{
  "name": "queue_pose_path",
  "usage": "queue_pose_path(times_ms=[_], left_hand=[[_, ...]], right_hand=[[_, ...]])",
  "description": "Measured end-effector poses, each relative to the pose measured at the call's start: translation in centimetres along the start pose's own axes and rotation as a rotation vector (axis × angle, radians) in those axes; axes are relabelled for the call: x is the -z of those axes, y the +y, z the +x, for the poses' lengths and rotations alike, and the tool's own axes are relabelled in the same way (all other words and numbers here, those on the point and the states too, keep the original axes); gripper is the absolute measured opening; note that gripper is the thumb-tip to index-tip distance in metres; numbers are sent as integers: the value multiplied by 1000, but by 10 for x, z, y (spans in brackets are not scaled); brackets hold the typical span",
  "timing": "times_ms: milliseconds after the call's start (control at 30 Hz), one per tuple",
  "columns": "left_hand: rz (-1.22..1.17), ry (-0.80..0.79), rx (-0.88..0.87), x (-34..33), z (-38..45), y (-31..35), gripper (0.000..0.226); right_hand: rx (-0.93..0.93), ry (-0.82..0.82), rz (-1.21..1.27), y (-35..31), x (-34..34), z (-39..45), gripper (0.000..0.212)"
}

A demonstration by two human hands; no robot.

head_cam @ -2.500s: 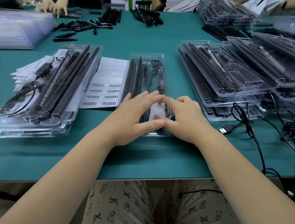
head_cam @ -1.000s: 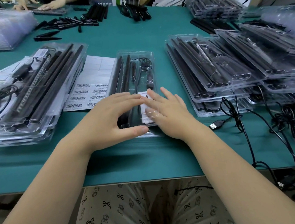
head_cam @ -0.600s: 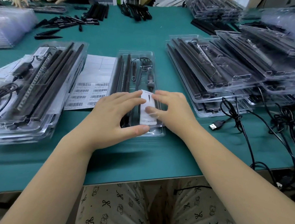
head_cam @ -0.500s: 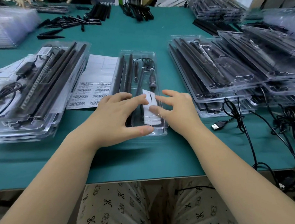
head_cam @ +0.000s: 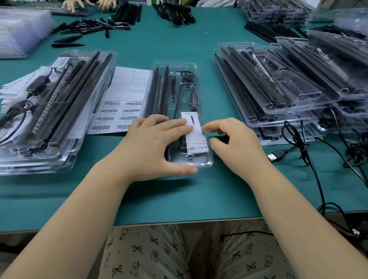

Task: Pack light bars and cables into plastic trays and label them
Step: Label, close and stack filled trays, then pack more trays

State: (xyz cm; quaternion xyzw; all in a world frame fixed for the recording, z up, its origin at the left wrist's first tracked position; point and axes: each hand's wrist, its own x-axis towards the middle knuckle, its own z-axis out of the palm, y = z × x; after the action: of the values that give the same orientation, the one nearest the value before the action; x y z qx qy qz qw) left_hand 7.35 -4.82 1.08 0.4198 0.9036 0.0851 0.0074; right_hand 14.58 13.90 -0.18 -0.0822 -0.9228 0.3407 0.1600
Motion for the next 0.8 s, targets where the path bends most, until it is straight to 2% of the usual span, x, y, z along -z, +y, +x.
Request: queue_pose_path(times_ms=[67,167,333,367,500,700,800], left_hand=[[-6,15,-1,0,-1,1,100],[-43,25,-9,0,-2,2,95],[-153,21,4,2,-4,1,89],[-140,16,2,2,-3,2,90],[-157,17,7,2,-3,2,91],[-35,-20,8,0,-1,1,97],[3,-18,3,1,-2,1,99]], right_hand=[[-27,-26,47,2,3,-2,31],[-74,-75,95,3,7,-1,12],[24,-194,128,-3,11,-3,14],[-7,-181,150,-2,10,-4,13],[-89,-160,170,2,5,-3,33],[-158,-14,192,2,-1,2,28],[-136,-11,220,-1,1,-1,17]])
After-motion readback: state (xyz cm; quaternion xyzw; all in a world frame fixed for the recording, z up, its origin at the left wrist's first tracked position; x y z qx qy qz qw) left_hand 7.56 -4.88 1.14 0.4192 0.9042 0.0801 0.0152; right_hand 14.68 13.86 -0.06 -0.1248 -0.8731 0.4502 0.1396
